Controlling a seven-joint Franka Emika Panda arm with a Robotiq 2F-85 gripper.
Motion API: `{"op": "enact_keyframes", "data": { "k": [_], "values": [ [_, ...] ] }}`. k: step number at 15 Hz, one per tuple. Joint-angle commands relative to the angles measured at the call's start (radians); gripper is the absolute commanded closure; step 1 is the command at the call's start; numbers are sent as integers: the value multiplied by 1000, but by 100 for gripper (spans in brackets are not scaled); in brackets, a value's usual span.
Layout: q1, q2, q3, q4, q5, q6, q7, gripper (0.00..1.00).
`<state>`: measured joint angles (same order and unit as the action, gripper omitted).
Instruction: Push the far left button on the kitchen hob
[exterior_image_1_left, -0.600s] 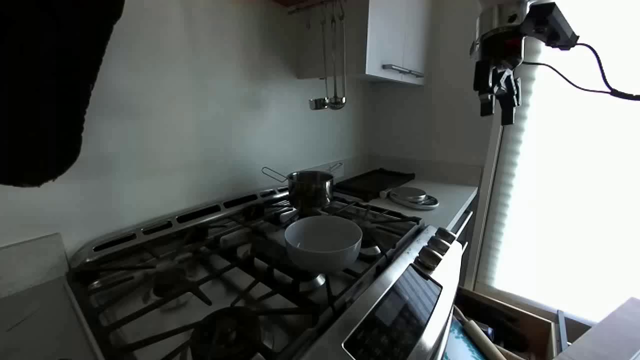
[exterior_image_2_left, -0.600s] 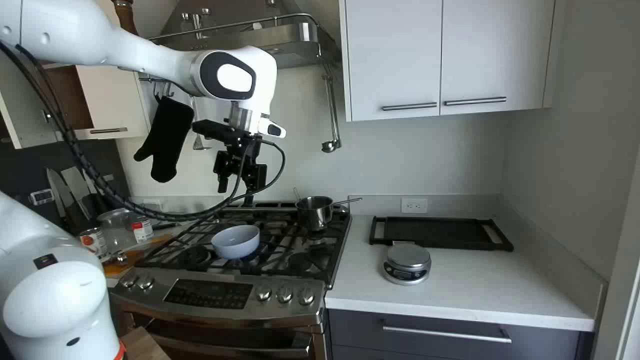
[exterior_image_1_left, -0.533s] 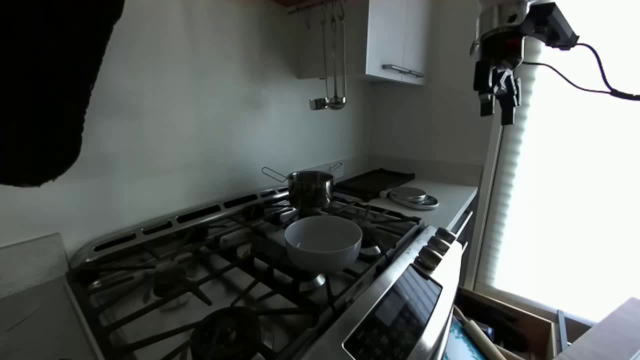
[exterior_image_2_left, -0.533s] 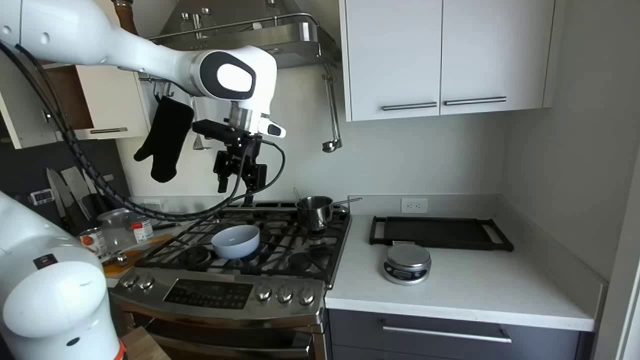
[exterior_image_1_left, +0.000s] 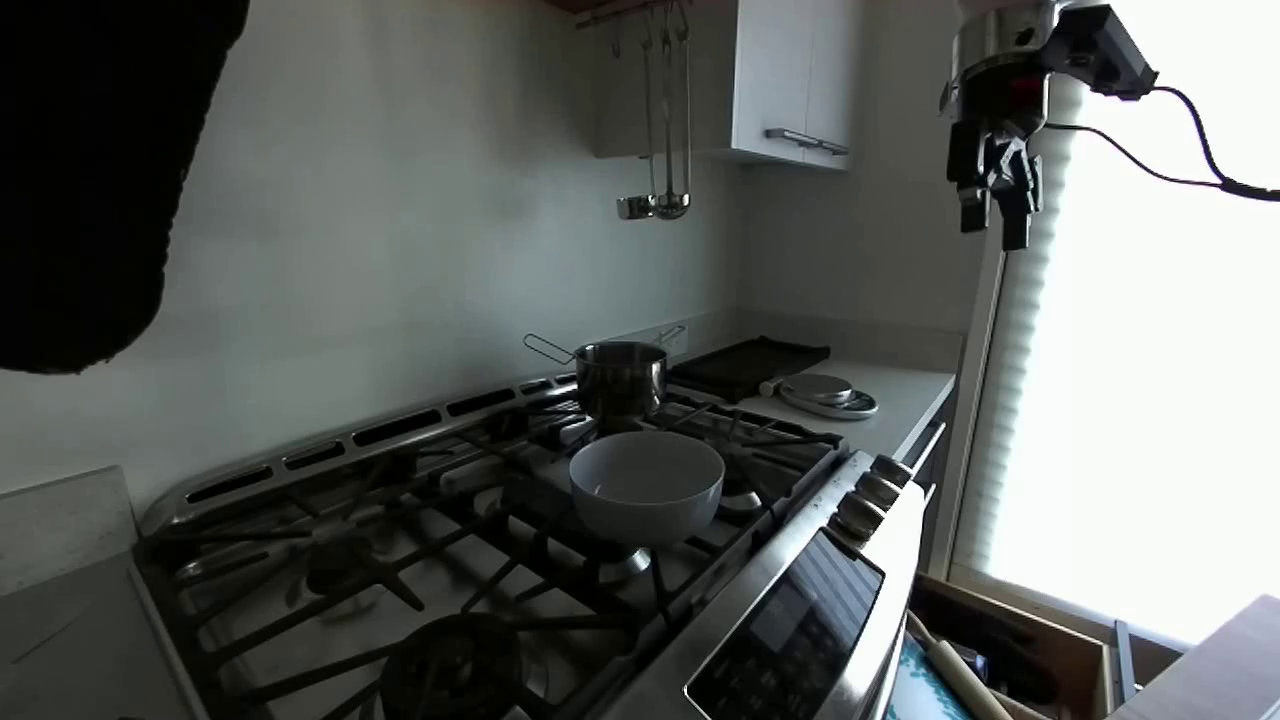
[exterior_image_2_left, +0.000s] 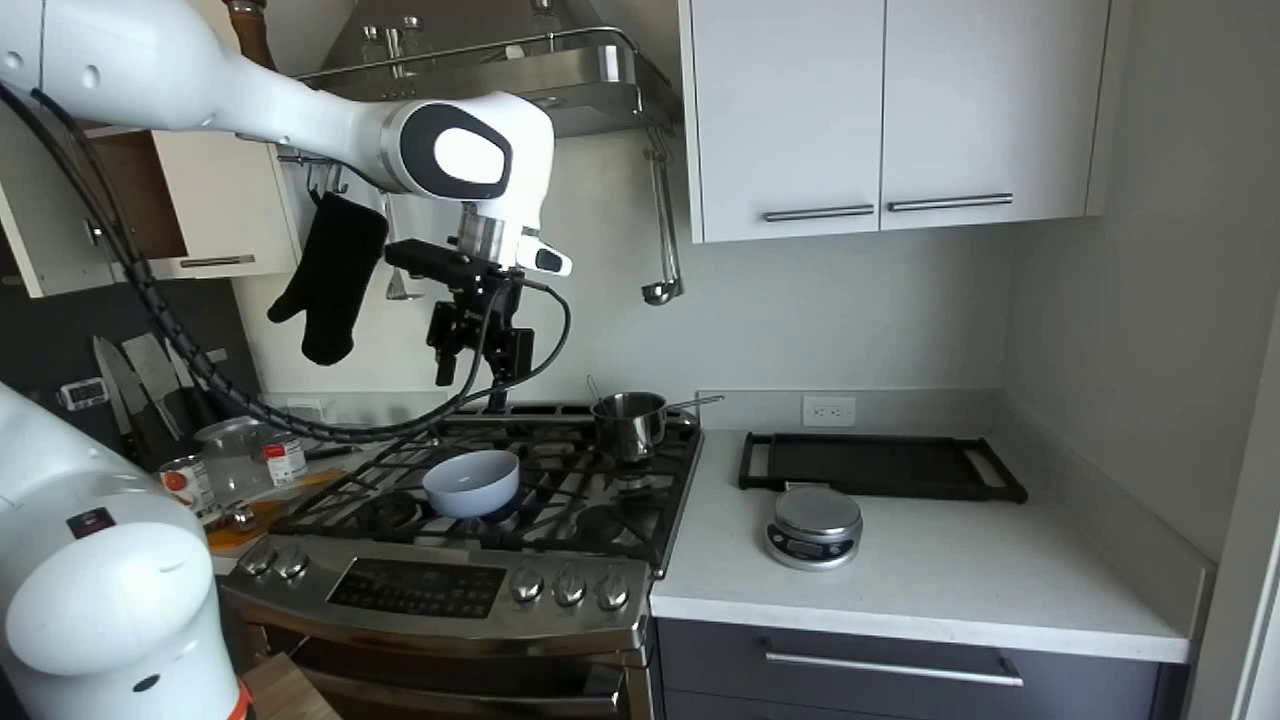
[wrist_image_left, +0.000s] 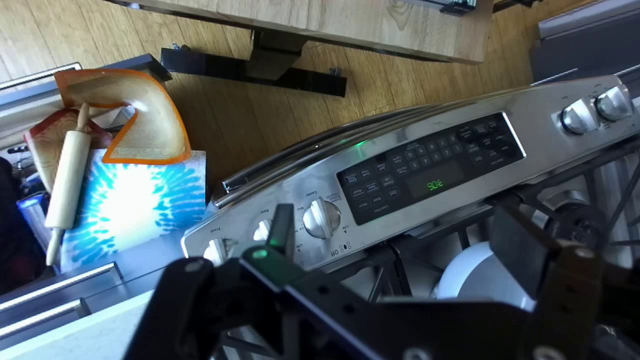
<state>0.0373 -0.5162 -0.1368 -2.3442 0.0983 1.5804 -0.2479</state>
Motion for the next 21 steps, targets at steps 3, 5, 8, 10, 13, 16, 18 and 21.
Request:
{"op": "enact_keyframes", "data": {
  "k": [3,5,8,10,13,16,18,21],
  "values": [
    [-17,2,14,2,5,-2,-7,0],
    [-17,2,14,2,5,-2,-7,0],
    [-17,2,14,2,5,-2,-7,0],
    [2,-18,52,36,-14,1,-9,0],
    [35,-67,119,91,-39,-4,-23,0],
    [79,-131,195,134,-50,0,-15,0],
    [111,-175,242,162,-60,17,-11,0],
    [138,-217,302,213,-83,89,32,0]
  ]
}}
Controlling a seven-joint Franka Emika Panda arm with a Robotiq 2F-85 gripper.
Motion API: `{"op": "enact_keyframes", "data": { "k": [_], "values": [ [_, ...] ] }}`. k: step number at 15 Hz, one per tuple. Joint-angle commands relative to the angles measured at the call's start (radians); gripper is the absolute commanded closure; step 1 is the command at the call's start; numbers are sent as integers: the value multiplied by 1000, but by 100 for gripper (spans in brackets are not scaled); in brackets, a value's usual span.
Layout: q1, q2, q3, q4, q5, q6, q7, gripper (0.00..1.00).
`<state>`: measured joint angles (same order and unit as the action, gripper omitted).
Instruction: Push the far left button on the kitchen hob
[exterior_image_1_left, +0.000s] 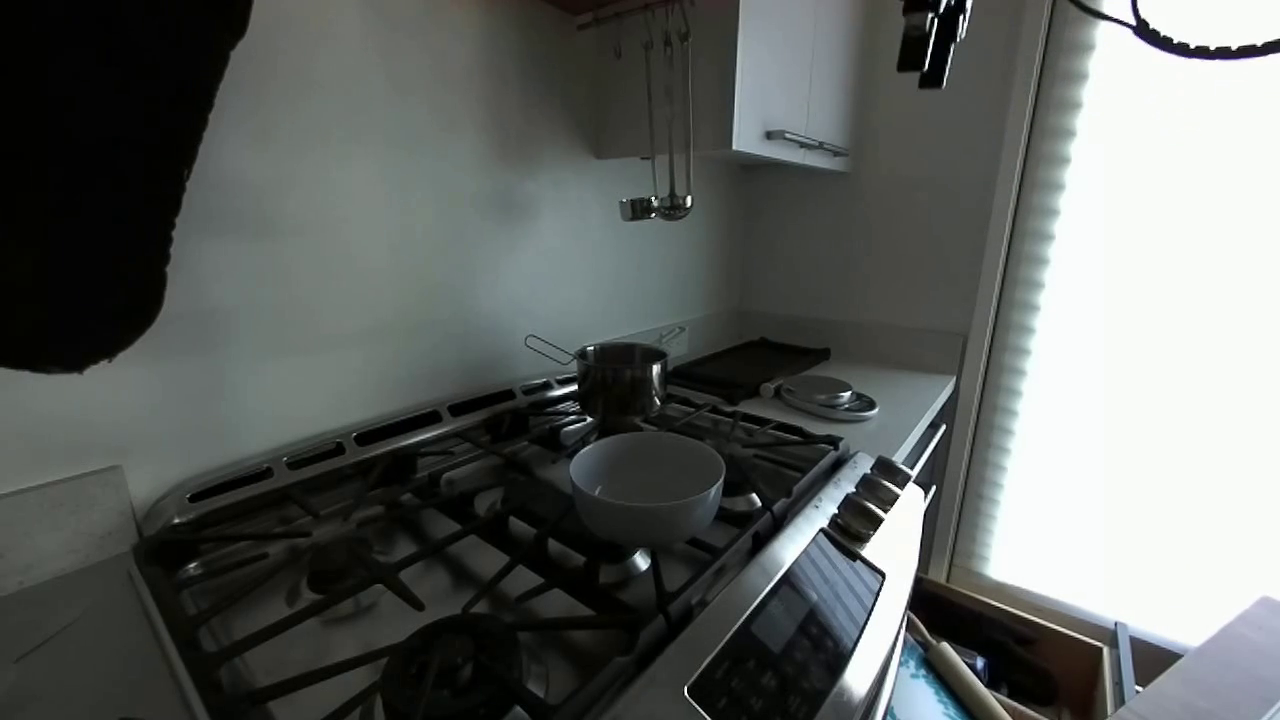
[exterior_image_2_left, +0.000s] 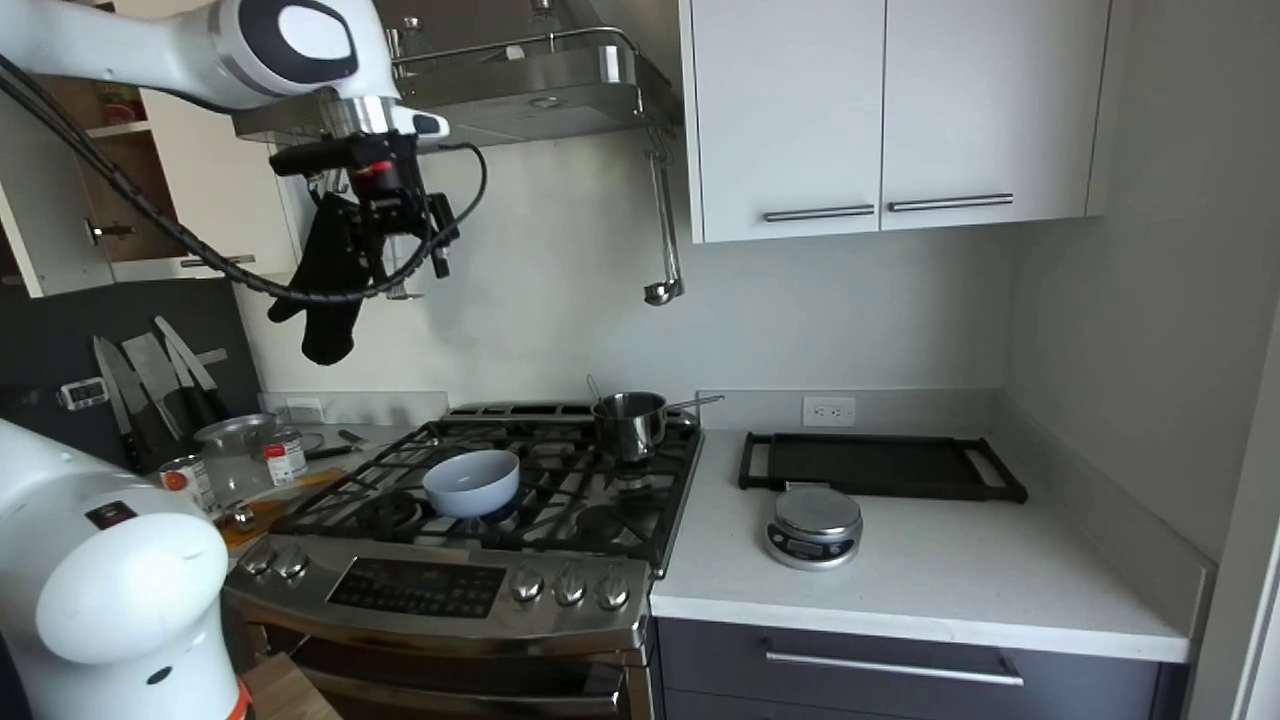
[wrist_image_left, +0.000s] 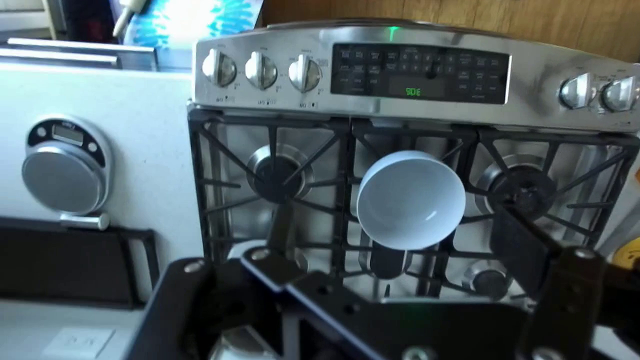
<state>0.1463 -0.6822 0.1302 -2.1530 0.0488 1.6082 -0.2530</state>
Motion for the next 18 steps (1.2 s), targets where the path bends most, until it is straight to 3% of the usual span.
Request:
{"op": "enact_keyframes", "data": {
  "k": [1,7,10,11,18],
  "values": [
    [36,-64,49,34,-43,96,44,0],
    [43,-154,114,32,-93,393,134,0],
    [70,-147,117,16,-100,607,101,0],
    [57,-133,115,52,-96,514,122,0],
    [90,-88,111,66,-100,647,75,0]
  ]
}}
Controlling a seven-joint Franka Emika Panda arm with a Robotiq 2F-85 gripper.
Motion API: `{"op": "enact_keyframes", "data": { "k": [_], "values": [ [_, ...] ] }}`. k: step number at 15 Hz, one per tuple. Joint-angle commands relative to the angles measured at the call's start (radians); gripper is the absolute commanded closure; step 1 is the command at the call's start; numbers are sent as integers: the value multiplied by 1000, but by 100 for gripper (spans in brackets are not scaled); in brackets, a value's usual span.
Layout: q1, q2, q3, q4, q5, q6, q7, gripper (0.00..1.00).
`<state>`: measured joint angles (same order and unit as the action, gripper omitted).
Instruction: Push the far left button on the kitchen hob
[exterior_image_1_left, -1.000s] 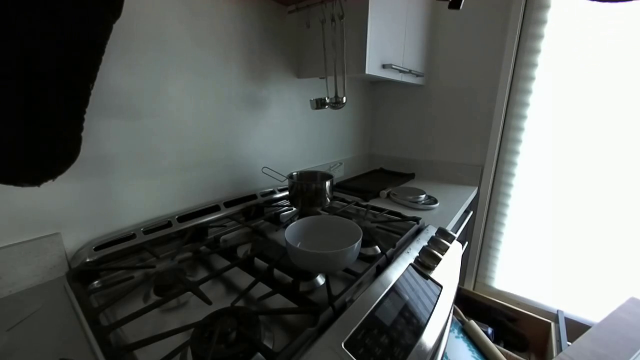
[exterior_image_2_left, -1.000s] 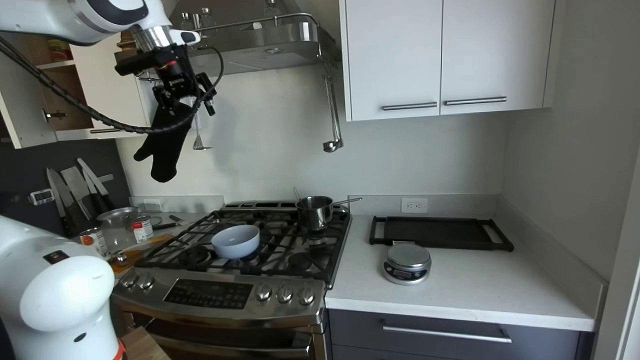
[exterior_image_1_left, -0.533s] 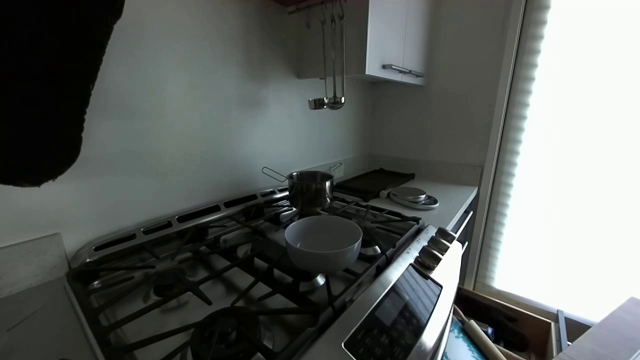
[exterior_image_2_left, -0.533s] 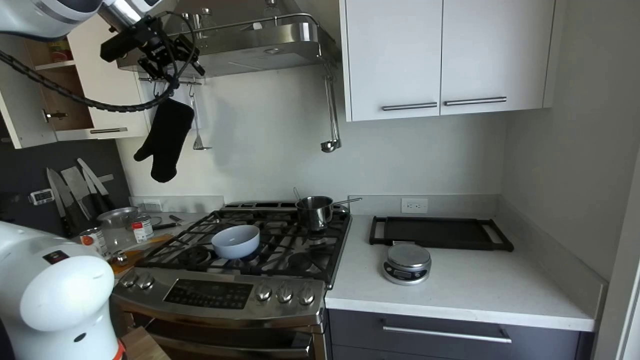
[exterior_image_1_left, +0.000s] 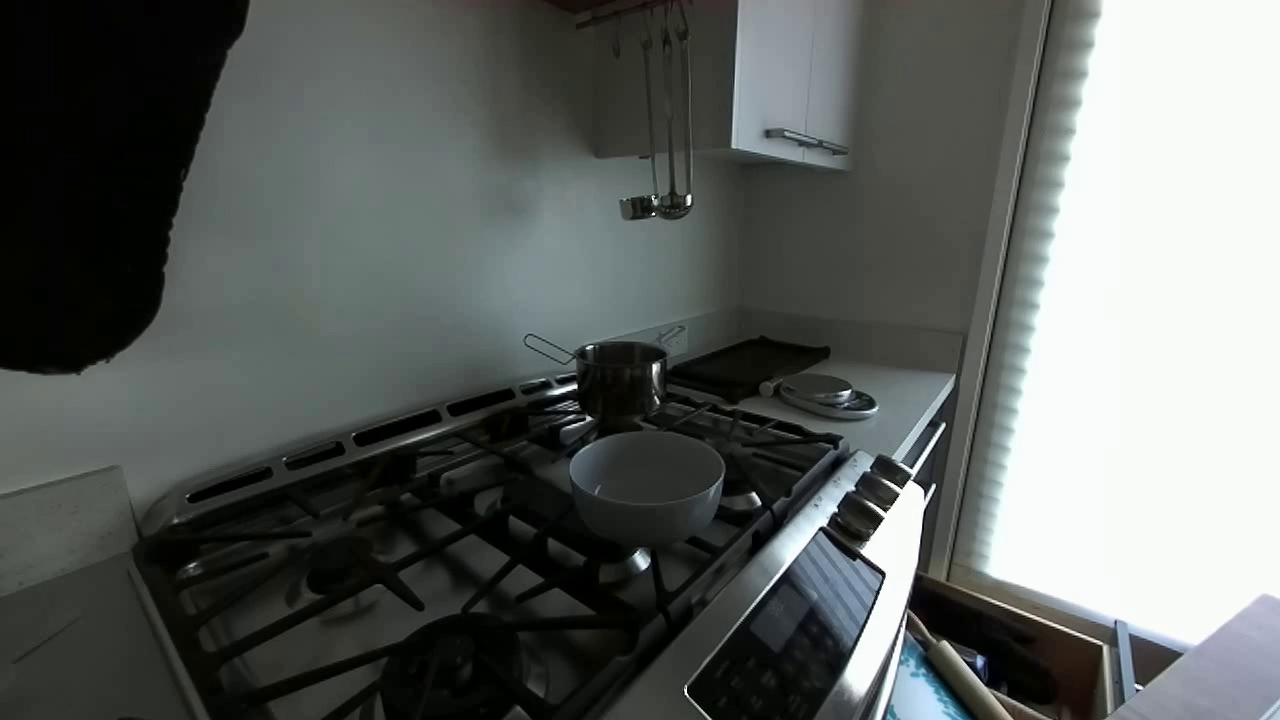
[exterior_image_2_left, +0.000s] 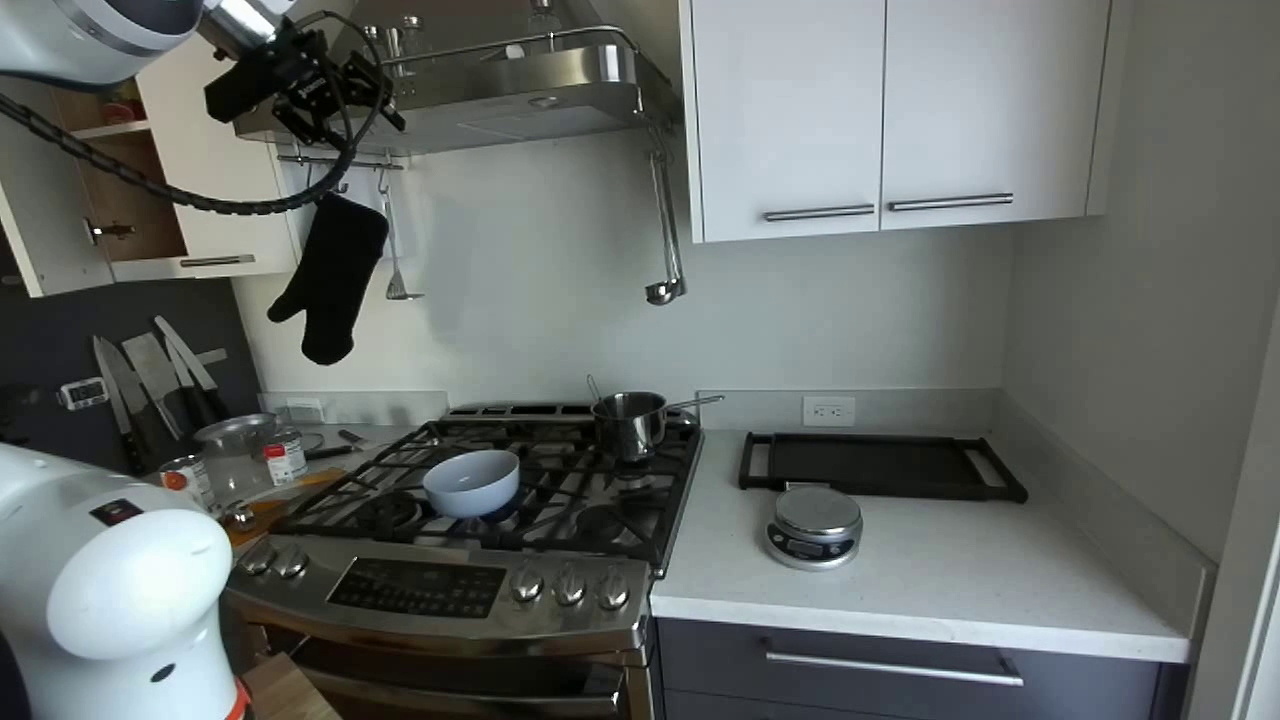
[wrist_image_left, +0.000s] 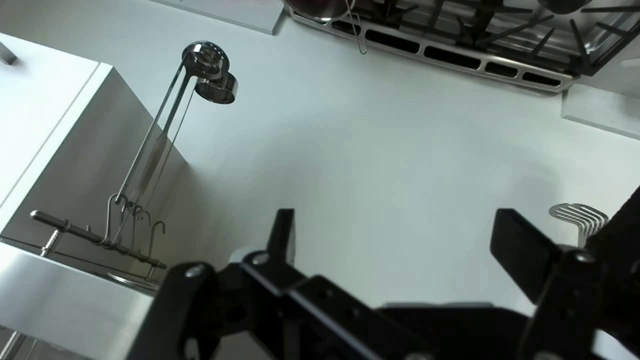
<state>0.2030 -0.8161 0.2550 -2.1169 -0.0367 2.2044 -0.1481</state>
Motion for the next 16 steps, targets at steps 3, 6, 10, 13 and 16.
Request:
{"op": "enact_keyframes", "data": {
  "k": [3,6,10,13,16],
  "values": [
    [54,82,-27,50,2,183,-50,0],
    [69,120,-38,59,34,368,-13,27],
    [113,159,-53,66,98,501,24,58],
    [205,173,-81,58,191,508,30,81],
    [238,167,-92,50,234,505,32,100]
  ]
}}
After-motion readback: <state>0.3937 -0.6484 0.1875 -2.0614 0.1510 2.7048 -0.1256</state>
